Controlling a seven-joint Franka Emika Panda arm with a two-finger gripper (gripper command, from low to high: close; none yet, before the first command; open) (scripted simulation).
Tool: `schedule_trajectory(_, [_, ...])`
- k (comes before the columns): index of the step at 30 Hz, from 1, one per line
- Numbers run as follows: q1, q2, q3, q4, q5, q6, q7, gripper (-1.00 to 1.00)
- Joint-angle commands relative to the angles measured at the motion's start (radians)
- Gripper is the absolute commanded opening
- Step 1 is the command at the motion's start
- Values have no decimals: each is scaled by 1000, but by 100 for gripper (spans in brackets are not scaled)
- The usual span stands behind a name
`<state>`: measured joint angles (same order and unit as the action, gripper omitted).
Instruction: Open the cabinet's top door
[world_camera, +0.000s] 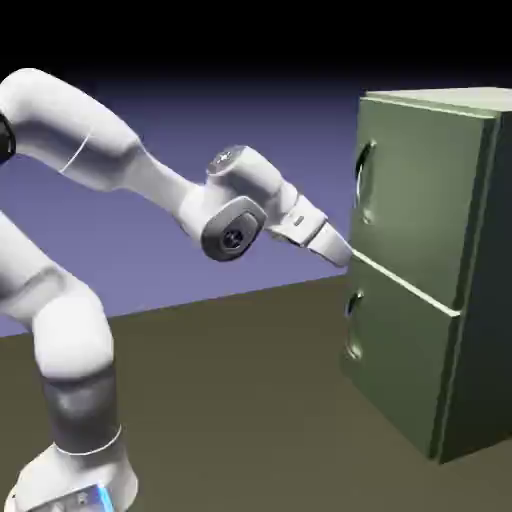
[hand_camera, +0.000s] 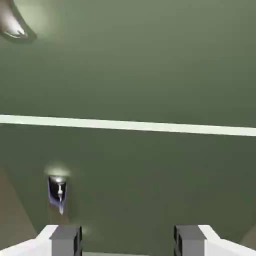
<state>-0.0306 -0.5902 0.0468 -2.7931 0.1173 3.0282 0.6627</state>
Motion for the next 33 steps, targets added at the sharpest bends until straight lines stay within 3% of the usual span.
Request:
schedule_trajectory(1, [-16,-7,17,6,44,-3,-29,0])
schedule_trajectory(33, [-521,-247,572,206,1435,-108,-958,0])
